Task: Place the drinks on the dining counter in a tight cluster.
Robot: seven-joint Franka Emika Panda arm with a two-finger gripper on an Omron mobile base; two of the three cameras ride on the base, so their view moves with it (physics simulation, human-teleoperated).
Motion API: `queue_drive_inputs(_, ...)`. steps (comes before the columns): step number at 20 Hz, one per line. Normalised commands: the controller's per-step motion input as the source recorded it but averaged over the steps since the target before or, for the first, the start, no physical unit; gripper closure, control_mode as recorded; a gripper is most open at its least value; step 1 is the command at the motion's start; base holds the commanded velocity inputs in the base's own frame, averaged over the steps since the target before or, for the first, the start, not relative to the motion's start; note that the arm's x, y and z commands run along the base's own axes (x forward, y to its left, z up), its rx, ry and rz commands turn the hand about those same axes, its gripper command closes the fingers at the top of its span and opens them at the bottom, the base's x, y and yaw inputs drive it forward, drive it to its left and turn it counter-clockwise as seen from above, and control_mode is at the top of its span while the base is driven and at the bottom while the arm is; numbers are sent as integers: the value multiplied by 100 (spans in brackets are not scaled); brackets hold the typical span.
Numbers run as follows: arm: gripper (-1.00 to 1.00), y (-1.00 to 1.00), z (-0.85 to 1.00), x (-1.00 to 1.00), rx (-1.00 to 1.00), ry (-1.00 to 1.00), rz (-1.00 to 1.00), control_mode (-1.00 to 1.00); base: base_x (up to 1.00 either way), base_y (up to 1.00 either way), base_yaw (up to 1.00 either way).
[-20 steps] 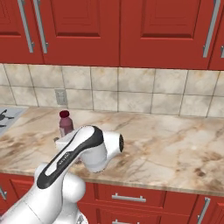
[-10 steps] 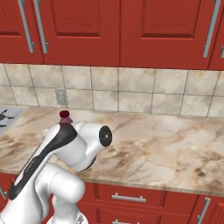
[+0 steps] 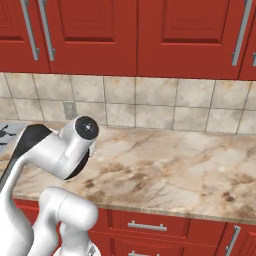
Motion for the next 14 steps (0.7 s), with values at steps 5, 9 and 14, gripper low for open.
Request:
queue_drive_inputs(5, -100, 6, 40, -5, -11, 46, -1, -100, 0, 0, 0)
queue_drive_inputs(9, -100, 16, 8, 0, -42, 18, -1, -100, 0, 0, 0)
queue_drive_inputs(14, -100, 22, 0, 20, -45, 0, -7, -100, 0, 0, 0)
